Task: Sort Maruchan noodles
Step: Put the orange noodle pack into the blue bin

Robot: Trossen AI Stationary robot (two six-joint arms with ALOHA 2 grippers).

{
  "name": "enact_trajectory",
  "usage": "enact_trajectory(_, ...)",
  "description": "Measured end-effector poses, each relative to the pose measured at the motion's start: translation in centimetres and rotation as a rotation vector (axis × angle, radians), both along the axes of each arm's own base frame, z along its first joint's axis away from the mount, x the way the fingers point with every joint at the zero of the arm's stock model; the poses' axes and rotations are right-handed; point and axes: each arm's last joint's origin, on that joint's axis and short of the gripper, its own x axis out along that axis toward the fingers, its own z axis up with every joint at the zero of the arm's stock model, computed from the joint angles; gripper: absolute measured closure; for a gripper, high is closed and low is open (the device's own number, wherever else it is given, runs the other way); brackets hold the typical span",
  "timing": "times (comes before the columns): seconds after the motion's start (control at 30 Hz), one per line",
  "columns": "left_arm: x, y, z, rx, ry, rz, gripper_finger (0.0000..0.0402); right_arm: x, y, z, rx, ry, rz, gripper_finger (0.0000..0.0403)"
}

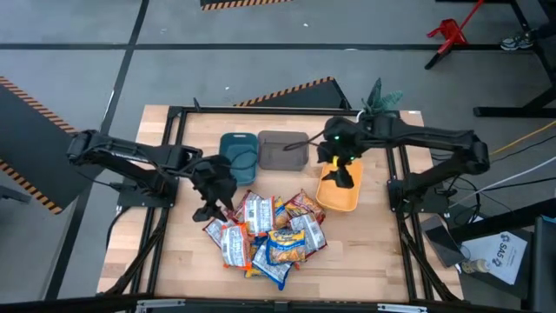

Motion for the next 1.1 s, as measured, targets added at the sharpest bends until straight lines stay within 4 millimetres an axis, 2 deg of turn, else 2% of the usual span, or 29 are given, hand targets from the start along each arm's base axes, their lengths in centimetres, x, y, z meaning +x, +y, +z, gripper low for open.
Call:
enact_trajectory(0.23,0.4,0.2,-1.3,0.053,-0.015,-0.105,0.0178,0.6,0.0,-0.6,0.016,0.027,-0.018,0.0123)
enact_trajectory(0.4,0.2,0.5,-4.0,0.0,-0.043,-0.118,0.0178,0.6,0.0,-0.6,0.038,0.031,-0.057,0.0123)
enact_trajectory(0.73,-0.1,0.5,-7.8,-0.027,-0.153,-0.146,0.0178,0.6,0.0,-0.6,0.056,0.038,-0.086,0.0123)
enact_trajectory(0.9,0.6,0.0,-9.2,-0.043,-0.215,-0.129,0.0178,0.6,0.0,-0.6,0.056,0.038,-0.086,0.0123)
enact_trajectory(1.1,1.6,-0.3,-11.3,-0.105,-0.165,-0.185,0.0178,0.7,0.0,-0.6,0.069,0.04,-0.107,0.0123)
